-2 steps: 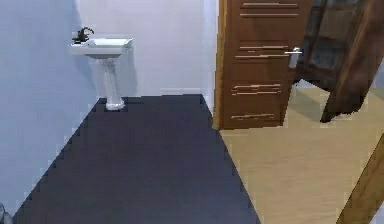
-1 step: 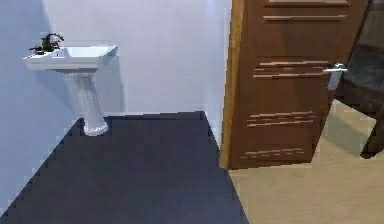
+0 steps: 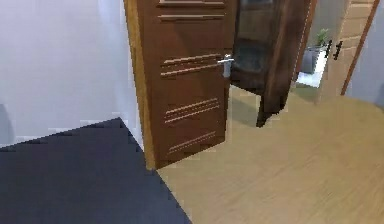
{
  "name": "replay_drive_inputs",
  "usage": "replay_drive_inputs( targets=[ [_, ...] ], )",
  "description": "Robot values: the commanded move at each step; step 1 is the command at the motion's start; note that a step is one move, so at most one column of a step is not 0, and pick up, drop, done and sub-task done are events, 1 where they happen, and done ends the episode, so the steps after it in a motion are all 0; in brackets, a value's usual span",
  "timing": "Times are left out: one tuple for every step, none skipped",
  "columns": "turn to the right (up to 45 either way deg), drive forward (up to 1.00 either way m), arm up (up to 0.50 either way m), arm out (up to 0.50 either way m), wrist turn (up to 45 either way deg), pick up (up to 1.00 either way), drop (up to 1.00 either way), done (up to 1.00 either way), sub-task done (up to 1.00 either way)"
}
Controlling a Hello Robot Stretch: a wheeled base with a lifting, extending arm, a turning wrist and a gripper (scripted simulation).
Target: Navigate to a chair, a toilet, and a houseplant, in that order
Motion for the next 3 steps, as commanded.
replay_drive_inputs(
  targets=[
    [3.0, 0.00, 0.00, 0.00, 0.0, 0.00, 0.00, 0.00, 0.00],
    [-45.0, 0.00, 0.00, 0.00, 0.0, 0.00, 0.00, 0.00, 0.00],
    [-45.0, 0.00, 0.00, 0.00, 0.0, 0.00, 0.00, 0.00, 0.00]
  ],
)
